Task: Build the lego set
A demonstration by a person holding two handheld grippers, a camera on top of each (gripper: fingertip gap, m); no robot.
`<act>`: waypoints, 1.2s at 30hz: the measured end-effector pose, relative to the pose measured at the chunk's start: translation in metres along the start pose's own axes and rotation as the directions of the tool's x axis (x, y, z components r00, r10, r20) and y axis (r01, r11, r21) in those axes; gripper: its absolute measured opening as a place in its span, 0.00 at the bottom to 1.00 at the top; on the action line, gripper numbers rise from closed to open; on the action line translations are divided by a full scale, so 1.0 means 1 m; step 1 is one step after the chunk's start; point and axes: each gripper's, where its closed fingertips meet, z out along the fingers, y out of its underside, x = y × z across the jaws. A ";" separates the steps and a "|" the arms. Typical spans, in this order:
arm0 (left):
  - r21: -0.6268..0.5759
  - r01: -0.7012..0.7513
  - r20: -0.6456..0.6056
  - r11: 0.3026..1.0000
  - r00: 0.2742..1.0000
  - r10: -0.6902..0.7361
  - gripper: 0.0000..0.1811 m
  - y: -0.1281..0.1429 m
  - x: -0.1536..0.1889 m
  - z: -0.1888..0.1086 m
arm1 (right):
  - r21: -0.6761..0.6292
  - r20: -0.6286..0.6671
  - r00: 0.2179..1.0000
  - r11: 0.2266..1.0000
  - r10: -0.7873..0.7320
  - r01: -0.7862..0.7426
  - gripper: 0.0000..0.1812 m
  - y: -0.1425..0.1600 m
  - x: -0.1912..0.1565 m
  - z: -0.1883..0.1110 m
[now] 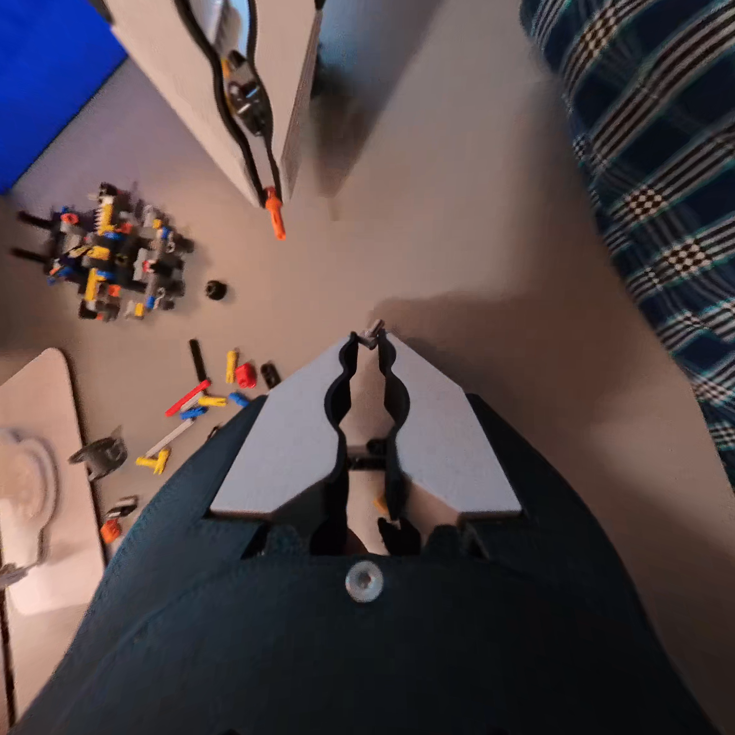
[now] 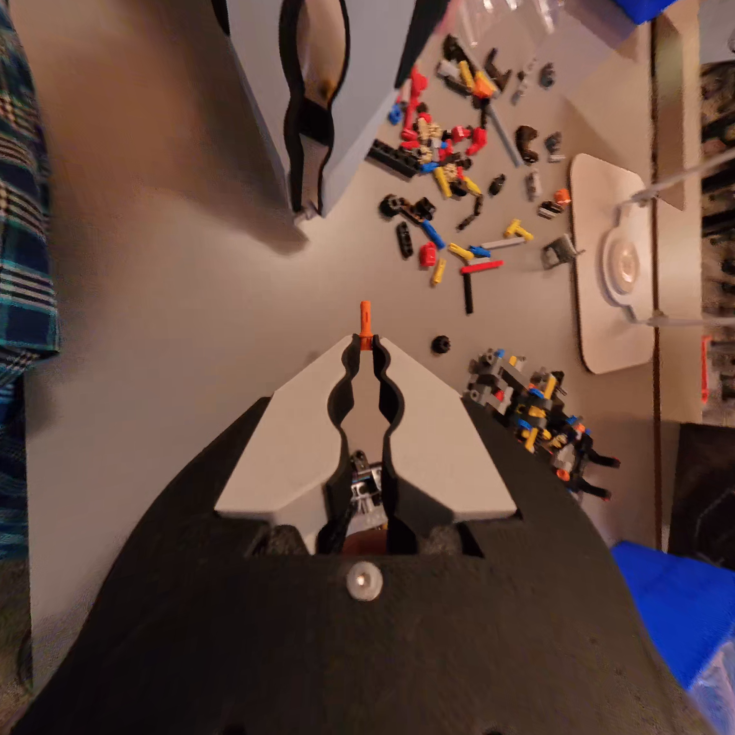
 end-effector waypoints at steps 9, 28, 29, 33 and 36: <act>-0.002 0.160 -0.025 0.987 0.987 -0.160 0.16 0.000 0.003 0.003 | -0.038 0.134 0.986 0.993 -0.103 0.109 0.02 -0.008 -0.025 0.026; 0.011 0.730 0.330 0.684 0.643 -0.691 0.07 -0.001 0.000 0.015 | -0.016 0.173 0.975 0.989 -0.140 0.145 0.02 -0.012 -0.024 0.041; 0.014 0.731 0.340 0.682 0.638 -0.691 0.07 -0.001 0.000 0.015 | -0.013 0.174 0.975 0.989 -0.141 0.145 0.02 -0.012 -0.023 0.041; 0.024 0.713 0.344 0.700 0.652 -0.676 0.07 -0.002 0.000 0.014 | -0.001 0.179 0.972 0.988 -0.151 0.154 0.02 -0.014 -0.024 0.042; 0.028 0.672 0.318 0.740 0.696 -0.644 0.07 -0.001 0.001 0.013 | 0.012 0.187 0.968 0.986 -0.166 0.167 0.02 -0.019 -0.026 0.044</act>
